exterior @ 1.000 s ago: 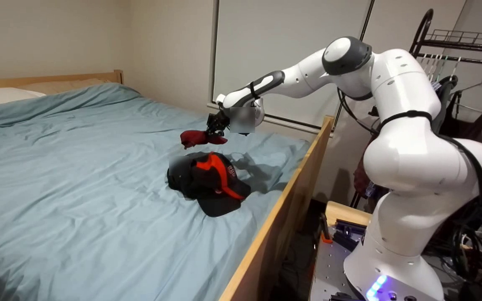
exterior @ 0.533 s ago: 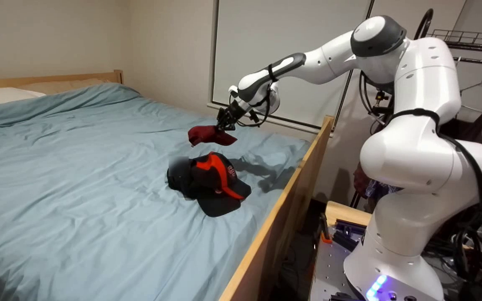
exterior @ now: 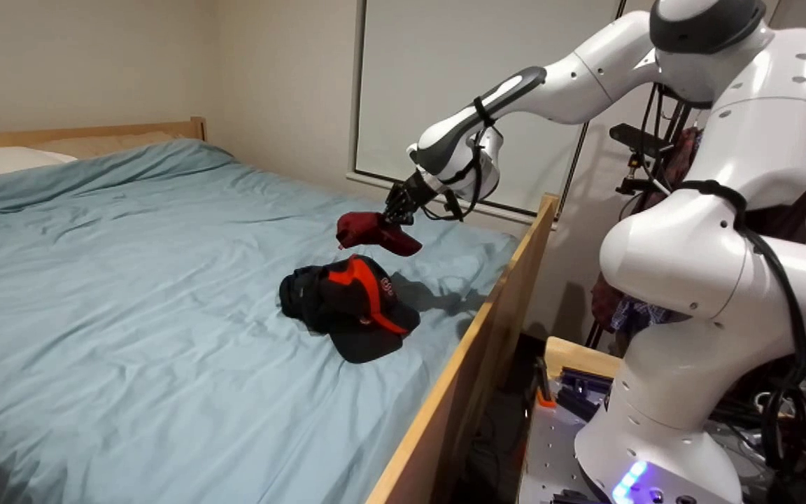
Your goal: Put the left and right caps on the middle cap one at a time
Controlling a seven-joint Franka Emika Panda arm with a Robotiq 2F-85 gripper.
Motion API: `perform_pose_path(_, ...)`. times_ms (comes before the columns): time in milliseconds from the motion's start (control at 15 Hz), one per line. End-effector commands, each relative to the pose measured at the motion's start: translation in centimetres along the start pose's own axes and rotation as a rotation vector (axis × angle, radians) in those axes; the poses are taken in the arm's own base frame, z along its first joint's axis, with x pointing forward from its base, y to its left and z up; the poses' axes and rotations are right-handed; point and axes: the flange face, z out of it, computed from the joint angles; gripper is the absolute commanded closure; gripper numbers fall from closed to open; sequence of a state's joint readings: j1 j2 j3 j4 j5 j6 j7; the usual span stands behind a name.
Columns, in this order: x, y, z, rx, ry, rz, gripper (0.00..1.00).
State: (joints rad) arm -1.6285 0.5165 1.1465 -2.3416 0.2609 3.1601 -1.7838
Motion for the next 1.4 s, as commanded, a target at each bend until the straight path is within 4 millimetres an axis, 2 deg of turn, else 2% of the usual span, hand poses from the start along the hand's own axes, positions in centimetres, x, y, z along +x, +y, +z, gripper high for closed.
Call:
perform_pose_path(0,3.8,-5.6,-2.8,-0.052,-0.036,0.089,0.97)
perform_pose_path(133,5.7,-9.8,-2.9,0.012,-0.026,0.111,0.97)
perform_pose_path(200,5.1,-6.6,-2.0,-0.003,0.007,0.093,0.97)
perform_pose_path(267,5.8,-7.9,-2.0,0.016,0.003,0.085,0.95)
perform_pose_path(467,5.2,-7.3,-1.9,0.007,-0.007,0.092,0.95)
perform_pose_path(667,6.5,-8.8,-2.7,-0.091,-0.044,0.241,0.97)
perform_pose_path(867,9.1,-12.1,-4.1,-0.191,-0.079,0.361,0.97)
perform_pose_path(933,10.4,-11.1,-4.1,-0.191,-0.100,0.397,0.97)
perform_pose_path(1000,11.5,-12.3,-3.9,-0.200,-0.121,0.426,0.97)
perform_pose_path(1267,16.5,-14.7,-3.3,-0.302,-0.174,0.501,0.97)
perform_pose_path(1333,17.2,-15.6,-3.2,-0.334,-0.189,0.506,0.97)
